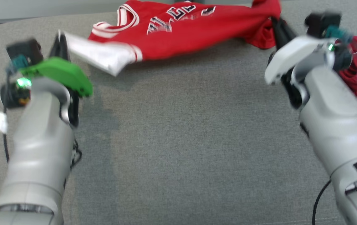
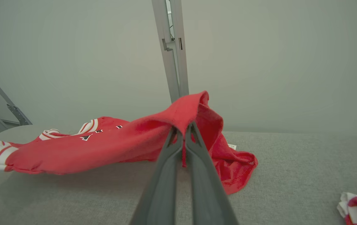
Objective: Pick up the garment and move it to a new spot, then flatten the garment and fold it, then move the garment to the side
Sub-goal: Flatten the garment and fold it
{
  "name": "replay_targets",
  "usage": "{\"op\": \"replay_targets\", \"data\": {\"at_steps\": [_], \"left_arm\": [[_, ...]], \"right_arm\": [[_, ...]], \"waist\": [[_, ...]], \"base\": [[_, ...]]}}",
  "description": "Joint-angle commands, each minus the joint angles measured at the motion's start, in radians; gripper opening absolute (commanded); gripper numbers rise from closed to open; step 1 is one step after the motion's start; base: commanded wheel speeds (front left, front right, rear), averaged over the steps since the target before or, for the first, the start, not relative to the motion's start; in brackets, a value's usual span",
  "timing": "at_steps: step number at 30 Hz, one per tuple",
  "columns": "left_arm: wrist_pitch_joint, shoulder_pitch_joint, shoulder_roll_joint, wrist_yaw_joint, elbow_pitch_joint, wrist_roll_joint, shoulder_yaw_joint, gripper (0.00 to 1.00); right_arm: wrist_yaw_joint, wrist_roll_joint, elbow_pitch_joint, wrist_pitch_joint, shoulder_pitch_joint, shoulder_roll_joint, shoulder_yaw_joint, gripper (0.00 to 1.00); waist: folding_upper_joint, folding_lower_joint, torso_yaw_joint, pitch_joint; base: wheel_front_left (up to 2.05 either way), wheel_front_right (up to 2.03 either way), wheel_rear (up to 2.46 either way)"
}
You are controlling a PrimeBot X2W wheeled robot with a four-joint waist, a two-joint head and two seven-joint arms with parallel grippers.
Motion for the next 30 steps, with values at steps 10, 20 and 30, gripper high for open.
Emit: {"op": "replay_targets", "data": {"at_steps": [10,20,30], "left_arm": [[-0.003,0.355,0.01,-0.014,-0.224,0.015,0.155,0.0],[-0.003,0.788,-0.006,-0.002,-0.64,0.091,0.27,0.0],[0.144,1.118,-0.03,0.097,-1.075,0.106,0.248,0.0]], "right_arm": [[-0.001,0.189,-0.152,-0.059,0.387,-0.024,0.061,0.0],[-0.002,0.158,-0.497,-0.06,0.808,-0.051,-0.067,0.0],[-0.002,0.058,-0.801,0.125,1.133,0.013,-0.245,0.0]], "waist": [[0.0,-0.0001,-0.006,-0.006],[0.0,-0.0001,0.002,-0.11],[0.0,-0.0001,0.017,-0.157]], "base": [[0.0,0.0,0.0],[0.0,0.0,0.0],[0.0,0.0,0.0]]}}
